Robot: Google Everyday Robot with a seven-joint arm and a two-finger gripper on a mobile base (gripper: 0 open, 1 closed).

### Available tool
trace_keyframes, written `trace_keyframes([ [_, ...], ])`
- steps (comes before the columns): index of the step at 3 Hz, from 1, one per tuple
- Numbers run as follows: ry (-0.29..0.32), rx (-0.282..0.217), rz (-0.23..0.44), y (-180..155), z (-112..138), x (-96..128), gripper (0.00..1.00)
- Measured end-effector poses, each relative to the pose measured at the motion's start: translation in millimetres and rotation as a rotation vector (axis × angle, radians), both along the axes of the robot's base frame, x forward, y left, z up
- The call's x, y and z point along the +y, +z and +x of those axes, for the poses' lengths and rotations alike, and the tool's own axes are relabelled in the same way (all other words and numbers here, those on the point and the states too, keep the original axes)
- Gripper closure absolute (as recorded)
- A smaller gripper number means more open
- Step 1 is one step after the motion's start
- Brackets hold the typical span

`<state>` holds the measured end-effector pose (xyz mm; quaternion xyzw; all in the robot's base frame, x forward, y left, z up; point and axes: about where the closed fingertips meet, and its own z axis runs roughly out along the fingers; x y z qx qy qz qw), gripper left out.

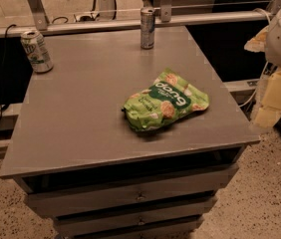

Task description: Move green rice chip bag near redbull can

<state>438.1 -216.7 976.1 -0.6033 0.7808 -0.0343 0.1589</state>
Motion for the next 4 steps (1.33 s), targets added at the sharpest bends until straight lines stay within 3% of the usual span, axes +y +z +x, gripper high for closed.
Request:
trace_keyframes([
  [1,0.0,0.0,0.0,0.0,0.0,0.0,0.0],
  [2,0.037,-0.02,0.065,-12.3,15.0,11.3,0.0],
  [4,0.125,-0.042,0.279,-67.6,54.7,52.4,0.0],
])
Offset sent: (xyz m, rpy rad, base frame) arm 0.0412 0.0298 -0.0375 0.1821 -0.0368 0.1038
